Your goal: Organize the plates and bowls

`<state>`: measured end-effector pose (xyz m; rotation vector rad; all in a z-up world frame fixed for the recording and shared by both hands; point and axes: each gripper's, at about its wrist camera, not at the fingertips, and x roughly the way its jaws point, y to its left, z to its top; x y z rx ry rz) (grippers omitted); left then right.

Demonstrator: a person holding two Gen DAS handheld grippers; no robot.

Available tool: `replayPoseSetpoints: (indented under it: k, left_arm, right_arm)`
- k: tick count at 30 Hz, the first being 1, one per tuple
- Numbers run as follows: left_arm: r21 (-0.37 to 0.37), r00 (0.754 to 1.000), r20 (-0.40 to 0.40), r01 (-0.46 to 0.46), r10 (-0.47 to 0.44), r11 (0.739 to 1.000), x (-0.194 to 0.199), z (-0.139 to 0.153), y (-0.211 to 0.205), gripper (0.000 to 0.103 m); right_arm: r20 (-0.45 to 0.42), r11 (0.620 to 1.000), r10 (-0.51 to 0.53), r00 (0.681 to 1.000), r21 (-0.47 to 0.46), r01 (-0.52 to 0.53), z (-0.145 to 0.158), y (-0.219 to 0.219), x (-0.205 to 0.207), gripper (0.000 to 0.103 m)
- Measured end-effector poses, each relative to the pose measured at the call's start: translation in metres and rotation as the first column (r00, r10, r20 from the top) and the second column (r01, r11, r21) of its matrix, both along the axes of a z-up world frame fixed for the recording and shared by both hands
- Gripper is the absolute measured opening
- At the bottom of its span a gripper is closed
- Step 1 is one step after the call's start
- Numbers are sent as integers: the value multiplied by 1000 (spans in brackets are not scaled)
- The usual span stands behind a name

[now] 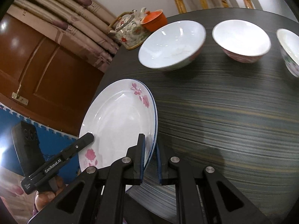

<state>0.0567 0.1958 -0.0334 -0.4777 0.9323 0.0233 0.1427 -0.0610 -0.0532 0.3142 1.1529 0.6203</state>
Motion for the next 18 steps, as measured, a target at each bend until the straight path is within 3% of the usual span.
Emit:
replayPoseSetpoints:
  k: [18]
  left_arm:
    - [6, 999, -38, -37, 37, 999, 13, -17, 24, 14]
  right_arm:
    - [-33, 998, 38, 999, -47, -40, -6, 36, 12, 12]
